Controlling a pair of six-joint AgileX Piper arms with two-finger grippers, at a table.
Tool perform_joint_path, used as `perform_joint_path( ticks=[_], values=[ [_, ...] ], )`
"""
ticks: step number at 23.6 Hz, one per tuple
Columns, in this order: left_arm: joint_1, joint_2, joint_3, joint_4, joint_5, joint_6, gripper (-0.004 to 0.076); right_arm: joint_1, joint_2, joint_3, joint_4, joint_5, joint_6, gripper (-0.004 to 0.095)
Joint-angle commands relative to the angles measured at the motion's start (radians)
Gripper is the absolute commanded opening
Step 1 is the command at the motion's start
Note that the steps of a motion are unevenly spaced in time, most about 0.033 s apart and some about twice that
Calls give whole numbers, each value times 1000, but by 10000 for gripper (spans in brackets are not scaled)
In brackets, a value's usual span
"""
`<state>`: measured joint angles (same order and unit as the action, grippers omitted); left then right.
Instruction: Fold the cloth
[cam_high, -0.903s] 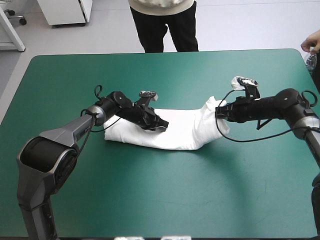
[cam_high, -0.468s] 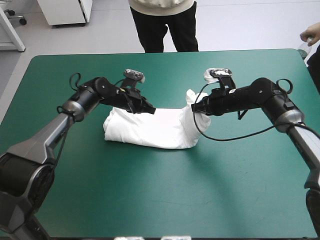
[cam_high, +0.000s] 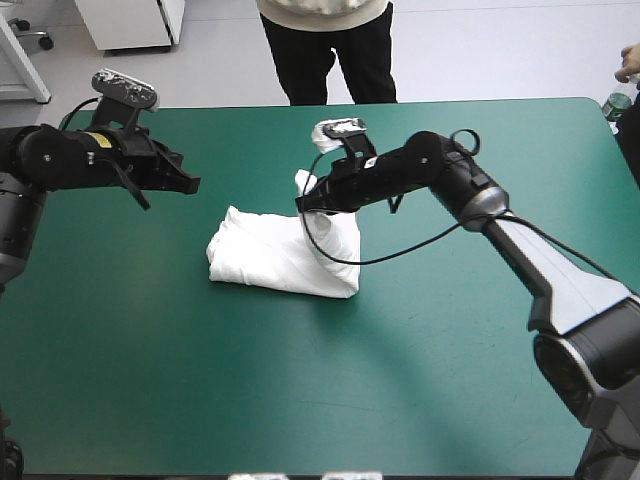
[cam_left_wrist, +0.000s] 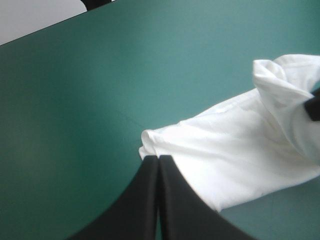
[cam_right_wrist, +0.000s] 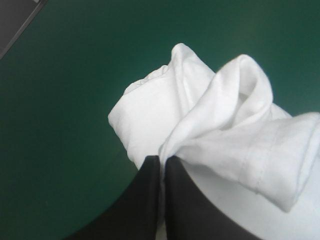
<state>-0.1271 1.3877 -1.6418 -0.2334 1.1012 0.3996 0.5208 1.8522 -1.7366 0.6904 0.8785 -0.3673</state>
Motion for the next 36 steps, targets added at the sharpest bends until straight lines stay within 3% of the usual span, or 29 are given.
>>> perform_joint_path(
  ticks=[1, 6, 14, 16, 19, 22, 27, 29, 32, 36],
  values=[
    [3, -55, -33, 30, -9, -11, -9, 58, 50, -174, -33, 5, 58, -11],
    [3, -55, -30, 50, 15, -14, -9, 147, 257, -452, -187, 101, 182, -11],
    [3, -53, -30, 46, 10, -19, -9, 242, 489, -770, -156, 187, 208, 6],
    [3, -53, -30, 46, 10, -23, -9, 249, 501, -772, -112, 240, 162, 151],
    [3, -53, -30, 46, 8, -38, -9, 254, 496, -781, -40, 283, 82, 485],
    [3, -53, -30, 50, 7, -38, -9, 254, 442, -797, -158, 371, 159, 448],
    [3, -53, -30, 50, 7, -40, -9, 247, 248, -667, -416, 373, 205, 370],
    [3, -53, -30, 44, 7, -47, -9, 217, 147, -510, -451, 370, 212, 370],
    [3, -53, -30, 44, 11, -56, -9, 146, -5, -251, -405, 287, 198, 370],
    [3, -53, -30, 43, 15, -60, -9, 0, -198, 119, -164, 18, 101, 370]
  ],
)
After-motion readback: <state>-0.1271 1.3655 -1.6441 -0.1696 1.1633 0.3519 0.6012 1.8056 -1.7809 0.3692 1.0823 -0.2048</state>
